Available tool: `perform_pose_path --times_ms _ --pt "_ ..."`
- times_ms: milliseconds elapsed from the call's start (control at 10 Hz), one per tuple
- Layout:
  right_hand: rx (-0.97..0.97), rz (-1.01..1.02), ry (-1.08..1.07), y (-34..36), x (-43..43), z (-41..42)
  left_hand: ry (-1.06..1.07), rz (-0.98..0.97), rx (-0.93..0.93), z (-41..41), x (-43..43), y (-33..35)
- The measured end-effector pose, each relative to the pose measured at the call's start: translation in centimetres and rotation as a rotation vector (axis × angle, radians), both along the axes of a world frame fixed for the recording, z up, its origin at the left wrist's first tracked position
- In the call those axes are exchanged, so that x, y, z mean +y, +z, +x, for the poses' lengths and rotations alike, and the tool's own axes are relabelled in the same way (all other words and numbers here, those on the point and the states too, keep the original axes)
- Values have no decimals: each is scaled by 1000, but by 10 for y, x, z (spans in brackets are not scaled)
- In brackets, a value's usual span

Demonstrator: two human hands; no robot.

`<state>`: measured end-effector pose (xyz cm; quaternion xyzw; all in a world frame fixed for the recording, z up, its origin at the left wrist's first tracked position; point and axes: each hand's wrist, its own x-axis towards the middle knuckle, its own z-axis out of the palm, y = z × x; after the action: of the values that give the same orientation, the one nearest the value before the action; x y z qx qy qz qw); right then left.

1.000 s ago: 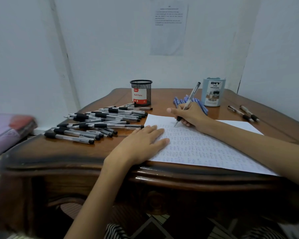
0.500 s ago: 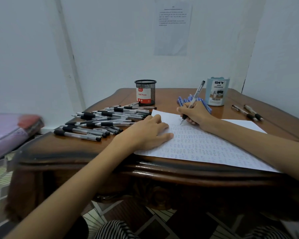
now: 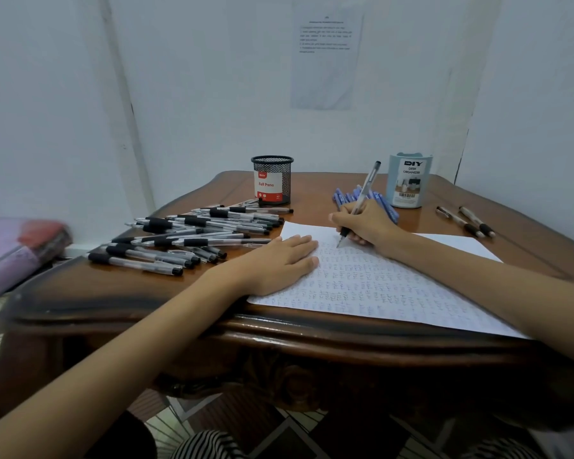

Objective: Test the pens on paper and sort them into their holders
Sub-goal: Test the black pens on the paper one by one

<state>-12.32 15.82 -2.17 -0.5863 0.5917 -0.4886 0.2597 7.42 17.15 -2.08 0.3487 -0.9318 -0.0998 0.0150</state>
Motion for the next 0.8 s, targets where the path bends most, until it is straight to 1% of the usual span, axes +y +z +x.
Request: perform_pose_path --times_ms 100,300,500,800 --pt "19 -13 -28 0 -2 1 -2 -3 -2 0 1 1" --pt "2 -5 -27 0 1 1 2 -11 -22 0 3 2" --pt "-4 -41 -67 -2 -3 -2 3 -8 -29 0 5 3" --pt "36 -51 -82 -2 -5 -2 7 -8 -38 0 5 3"
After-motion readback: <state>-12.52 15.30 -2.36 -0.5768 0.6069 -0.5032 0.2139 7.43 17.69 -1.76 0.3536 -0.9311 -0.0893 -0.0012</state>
